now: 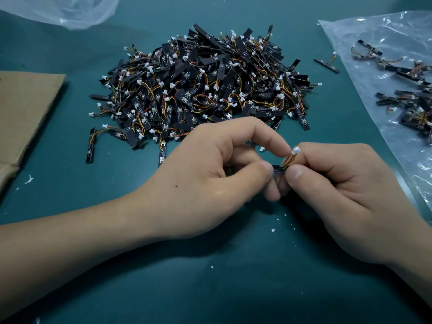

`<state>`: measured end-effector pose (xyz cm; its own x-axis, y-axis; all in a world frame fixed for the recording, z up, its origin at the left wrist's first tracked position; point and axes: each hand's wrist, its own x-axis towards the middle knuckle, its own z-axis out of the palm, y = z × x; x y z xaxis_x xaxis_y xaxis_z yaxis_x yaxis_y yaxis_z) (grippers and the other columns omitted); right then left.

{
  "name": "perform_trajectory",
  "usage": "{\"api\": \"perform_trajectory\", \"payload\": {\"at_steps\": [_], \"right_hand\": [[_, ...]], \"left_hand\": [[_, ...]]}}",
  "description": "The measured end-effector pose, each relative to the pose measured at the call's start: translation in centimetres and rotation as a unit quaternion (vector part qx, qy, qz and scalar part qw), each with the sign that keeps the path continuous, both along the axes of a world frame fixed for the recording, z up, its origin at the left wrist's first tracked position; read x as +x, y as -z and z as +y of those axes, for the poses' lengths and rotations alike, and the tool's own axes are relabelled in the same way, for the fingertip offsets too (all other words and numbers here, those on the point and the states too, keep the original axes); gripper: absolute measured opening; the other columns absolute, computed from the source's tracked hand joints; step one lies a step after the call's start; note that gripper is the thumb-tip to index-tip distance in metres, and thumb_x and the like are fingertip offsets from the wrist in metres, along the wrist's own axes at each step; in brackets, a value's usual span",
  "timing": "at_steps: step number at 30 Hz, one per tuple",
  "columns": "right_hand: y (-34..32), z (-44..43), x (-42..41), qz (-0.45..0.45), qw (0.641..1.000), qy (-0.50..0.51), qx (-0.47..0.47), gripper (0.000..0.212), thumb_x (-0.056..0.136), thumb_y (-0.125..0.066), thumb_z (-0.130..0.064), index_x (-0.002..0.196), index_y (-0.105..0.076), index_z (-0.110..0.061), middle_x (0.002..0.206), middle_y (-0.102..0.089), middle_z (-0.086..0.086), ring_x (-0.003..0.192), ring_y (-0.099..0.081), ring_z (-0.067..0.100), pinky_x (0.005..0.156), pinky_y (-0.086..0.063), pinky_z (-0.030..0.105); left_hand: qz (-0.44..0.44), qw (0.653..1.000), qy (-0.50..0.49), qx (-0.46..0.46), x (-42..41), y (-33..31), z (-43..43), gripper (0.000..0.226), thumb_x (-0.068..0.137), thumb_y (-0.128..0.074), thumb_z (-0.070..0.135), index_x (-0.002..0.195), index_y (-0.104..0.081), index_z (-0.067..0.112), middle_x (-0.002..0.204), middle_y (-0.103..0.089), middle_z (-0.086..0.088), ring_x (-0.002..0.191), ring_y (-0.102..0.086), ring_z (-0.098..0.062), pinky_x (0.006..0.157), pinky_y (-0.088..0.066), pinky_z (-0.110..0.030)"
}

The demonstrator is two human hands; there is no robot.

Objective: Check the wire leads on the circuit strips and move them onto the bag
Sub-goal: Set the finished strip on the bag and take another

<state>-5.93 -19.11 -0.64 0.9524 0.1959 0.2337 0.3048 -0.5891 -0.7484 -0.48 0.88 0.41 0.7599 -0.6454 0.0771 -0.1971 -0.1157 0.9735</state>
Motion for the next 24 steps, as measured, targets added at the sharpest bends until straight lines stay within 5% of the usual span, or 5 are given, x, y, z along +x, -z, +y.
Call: {"api": "perform_trajectory", "payload": {"at_steps": [4, 9, 20, 24], "right_hand": [[-0.12, 0.10, 0.11, -0.007, 1.000, -0.011, 0.009, 0.036, 0.100, -0.045, -0.034, 0.075, -0.068, -0.022, 0.072, -0.068, 0.003, 0.067, -0.064, 0.023, 0.063, -0.047, 0.043], [-0.06, 0.08, 0.20, -0.024, 0.999, -0.005, -0.020, 0.038, 0.104, -0.048, -0.036, 0.076, -0.072, -0.024, 0.073, -0.070, -0.003, 0.067, -0.066, 0.018, 0.063, -0.049, 0.042], [-0.04, -0.03, 0.17, 0.006, 1.000, -0.014, 0.023, 0.030, 0.096, -0.046, -0.029, 0.075, -0.066, -0.021, 0.074, -0.070, 0.000, 0.072, -0.066, 0.024, 0.066, -0.050, 0.045], [0.00, 0.03, 0.14, -0.003, 1.000, -0.005, 0.031, 0.030, 0.093, -0.046, -0.029, 0.070, -0.064, -0.022, 0.068, -0.067, 0.003, 0.066, -0.063, 0.026, 0.060, -0.047, 0.045]], "left_hand": [[-0.001, 1.000, -0.003, 0.006, 0.02, 0.29, -0.04, 0.019, 0.093, -0.058, 0.008, 0.107, -0.064, 0.020, 0.073, -0.076, 0.001, 0.061, -0.062, -0.032, 0.057, -0.052, -0.046], [-0.008, 1.000, 0.011, -0.006, -0.05, 0.09, 0.05, 0.010, 0.097, -0.061, 0.014, 0.107, -0.063, 0.013, 0.072, -0.075, -0.001, 0.062, -0.067, -0.006, 0.063, -0.052, -0.019], [-0.016, 1.000, 0.008, 0.007, -0.04, 0.09, 0.03, 0.016, 0.098, -0.058, 0.009, 0.113, -0.060, 0.016, 0.071, -0.075, 0.003, 0.059, -0.064, -0.006, 0.063, -0.051, -0.019], [-0.024, 0.999, 0.034, 0.024, 0.04, -0.17, 0.20, 0.025, 0.094, -0.057, 0.009, 0.115, -0.062, 0.022, 0.076, -0.077, 0.004, 0.063, -0.065, -0.024, 0.061, -0.053, -0.041]]}}
